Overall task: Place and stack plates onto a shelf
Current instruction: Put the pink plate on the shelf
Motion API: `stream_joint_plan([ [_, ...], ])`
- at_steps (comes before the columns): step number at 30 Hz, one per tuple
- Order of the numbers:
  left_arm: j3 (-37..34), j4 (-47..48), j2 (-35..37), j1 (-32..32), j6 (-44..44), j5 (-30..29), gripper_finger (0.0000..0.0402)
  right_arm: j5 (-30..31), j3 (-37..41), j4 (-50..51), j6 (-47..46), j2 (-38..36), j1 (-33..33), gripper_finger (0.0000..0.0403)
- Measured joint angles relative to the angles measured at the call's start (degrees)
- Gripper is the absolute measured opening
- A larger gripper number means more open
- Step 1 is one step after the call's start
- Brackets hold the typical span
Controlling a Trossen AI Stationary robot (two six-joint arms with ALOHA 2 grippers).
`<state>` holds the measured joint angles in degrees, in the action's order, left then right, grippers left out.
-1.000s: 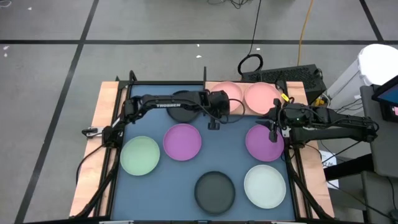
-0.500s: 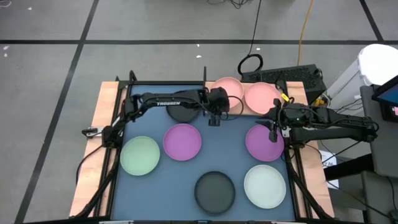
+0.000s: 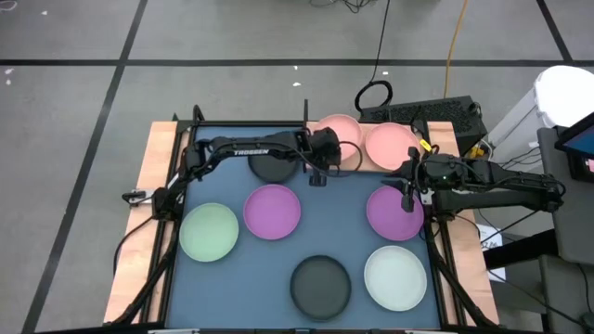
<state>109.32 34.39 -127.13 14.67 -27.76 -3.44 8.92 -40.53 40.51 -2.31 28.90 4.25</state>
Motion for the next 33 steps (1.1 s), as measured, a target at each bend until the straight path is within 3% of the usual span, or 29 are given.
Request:
stream_joint_plan([
  [8,0.0,3.3,-0.4,0.2,-2.2,0.1,0.0008,0.0,0.0,0.0,0.0,0.0,0.0,0.0070],
  [29,0.0,0.4,-1.2,0.3,-4.0,1.2,0.0008,0.0,0.0,0.0,0.1,0.0,0.0,0.0070],
  [33,0.0,-0.7,-1.2,0.3,-4.1,2.0,0.0023,0.0,0.0,0.0,0.2,0.0,0.0,0.0070],
])
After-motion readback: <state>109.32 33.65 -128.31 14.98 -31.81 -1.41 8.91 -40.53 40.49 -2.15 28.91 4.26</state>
